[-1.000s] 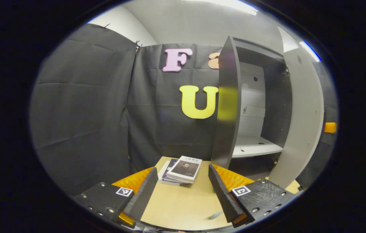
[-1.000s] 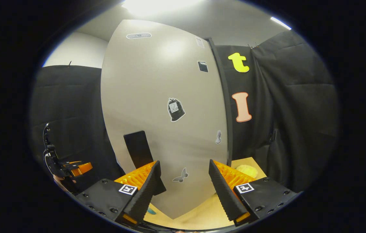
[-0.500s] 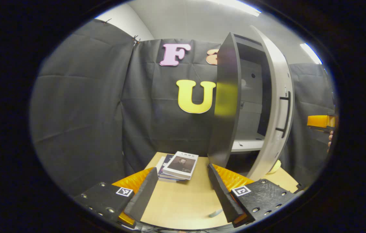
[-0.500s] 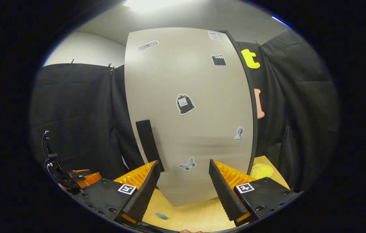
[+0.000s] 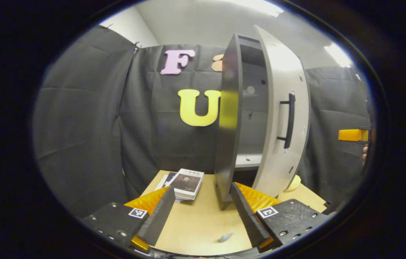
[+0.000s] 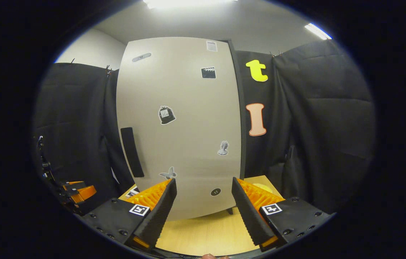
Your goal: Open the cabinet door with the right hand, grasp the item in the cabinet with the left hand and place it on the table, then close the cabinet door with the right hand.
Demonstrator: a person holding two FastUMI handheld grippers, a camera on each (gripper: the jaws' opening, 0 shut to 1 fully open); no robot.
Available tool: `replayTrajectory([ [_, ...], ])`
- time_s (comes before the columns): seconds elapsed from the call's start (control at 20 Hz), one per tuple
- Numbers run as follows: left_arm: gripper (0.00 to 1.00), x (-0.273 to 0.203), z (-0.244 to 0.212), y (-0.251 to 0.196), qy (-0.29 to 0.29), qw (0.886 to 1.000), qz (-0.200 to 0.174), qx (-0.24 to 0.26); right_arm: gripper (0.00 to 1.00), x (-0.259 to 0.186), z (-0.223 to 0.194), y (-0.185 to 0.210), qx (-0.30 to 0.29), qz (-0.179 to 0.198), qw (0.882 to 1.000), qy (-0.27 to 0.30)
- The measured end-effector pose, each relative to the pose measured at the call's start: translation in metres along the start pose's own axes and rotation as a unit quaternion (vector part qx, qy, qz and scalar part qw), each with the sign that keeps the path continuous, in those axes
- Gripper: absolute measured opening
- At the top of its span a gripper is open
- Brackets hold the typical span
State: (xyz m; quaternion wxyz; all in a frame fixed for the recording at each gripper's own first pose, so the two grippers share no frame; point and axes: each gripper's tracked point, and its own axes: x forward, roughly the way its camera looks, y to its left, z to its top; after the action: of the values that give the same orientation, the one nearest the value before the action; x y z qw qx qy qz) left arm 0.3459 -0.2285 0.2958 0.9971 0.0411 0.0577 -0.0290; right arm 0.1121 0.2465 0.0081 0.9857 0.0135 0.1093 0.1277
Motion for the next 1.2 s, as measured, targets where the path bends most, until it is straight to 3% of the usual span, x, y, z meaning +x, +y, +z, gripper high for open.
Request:
replayTrajectory([
  [0.05, 0.93, -0.001, 0.004, -0.008, -0.004, 1.000, 0.001, 0.005, 0.97, -0.001, 0.001, -0.008, -0.002, -0.001, 1.000, -0.003],
  [0.2, 0.95, -0.011, 0.018, -0.032, -0.016, 1.000, 0.008, 0.007, 0.97, -0.009, 0.008, -0.031, -0.004, -0.001, 1.000, -0.014],
  [0.25, 0.95, -0.014, 0.023, -0.040, -0.020, 1.000, 0.009, 0.007, 0.92, -0.012, 0.010, -0.039, -0.004, -0.001, 1.000, -0.019],
  [0.5, 0.93, -0.042, 0.048, -0.073, -0.045, 0.998, 0.036, 0.008, 0.97, -0.026, 0.015, -0.080, -0.005, 0.009, 0.999, -0.032],
  [1.0, 0.93, -0.084, 0.060, -0.120, -0.066, 0.992, 0.104, 0.004, 0.97, -0.035, 0.027, -0.132, -0.013, 0.056, 0.997, -0.048],
  [1.2, 0.93, -0.081, 0.062, -0.141, -0.059, 0.993, 0.100, -0.020, 0.97, -0.042, 0.030, -0.145, -0.006, 0.064, 0.996, -0.061],
])
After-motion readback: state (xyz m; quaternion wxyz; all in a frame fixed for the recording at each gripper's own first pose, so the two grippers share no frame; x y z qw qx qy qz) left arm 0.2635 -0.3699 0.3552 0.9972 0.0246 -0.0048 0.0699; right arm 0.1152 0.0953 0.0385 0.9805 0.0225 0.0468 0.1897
